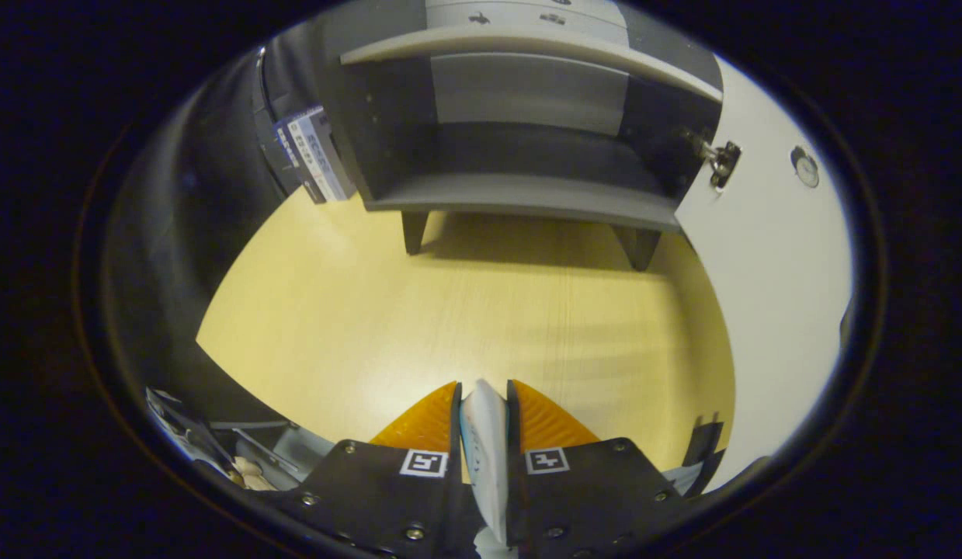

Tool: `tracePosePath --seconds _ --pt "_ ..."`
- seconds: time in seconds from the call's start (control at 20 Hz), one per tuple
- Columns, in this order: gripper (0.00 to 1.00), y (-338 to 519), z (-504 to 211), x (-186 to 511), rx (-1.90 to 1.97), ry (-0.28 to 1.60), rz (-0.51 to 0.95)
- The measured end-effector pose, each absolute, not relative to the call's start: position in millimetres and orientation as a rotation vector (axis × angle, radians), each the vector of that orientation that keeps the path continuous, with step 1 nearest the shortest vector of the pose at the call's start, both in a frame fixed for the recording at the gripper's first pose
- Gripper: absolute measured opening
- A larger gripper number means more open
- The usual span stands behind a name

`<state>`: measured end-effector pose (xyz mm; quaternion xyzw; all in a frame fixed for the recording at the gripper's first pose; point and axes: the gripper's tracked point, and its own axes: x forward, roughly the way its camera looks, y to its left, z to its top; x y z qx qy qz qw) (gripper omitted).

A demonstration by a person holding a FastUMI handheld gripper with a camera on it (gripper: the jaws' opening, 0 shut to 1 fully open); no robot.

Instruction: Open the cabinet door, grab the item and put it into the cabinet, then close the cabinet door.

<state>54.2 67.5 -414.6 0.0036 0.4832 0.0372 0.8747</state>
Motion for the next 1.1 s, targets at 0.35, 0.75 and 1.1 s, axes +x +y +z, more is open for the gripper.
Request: tracePosePath --seconds 0.35,0.75,1.1 --pt "0.22 73 -287 102 0.041 0.847 0.121" --pt "0.22 73 -171 173 0.14 0.705 0.15" --pt "0.22 53 -150 244 0.097 0.746 0.129"
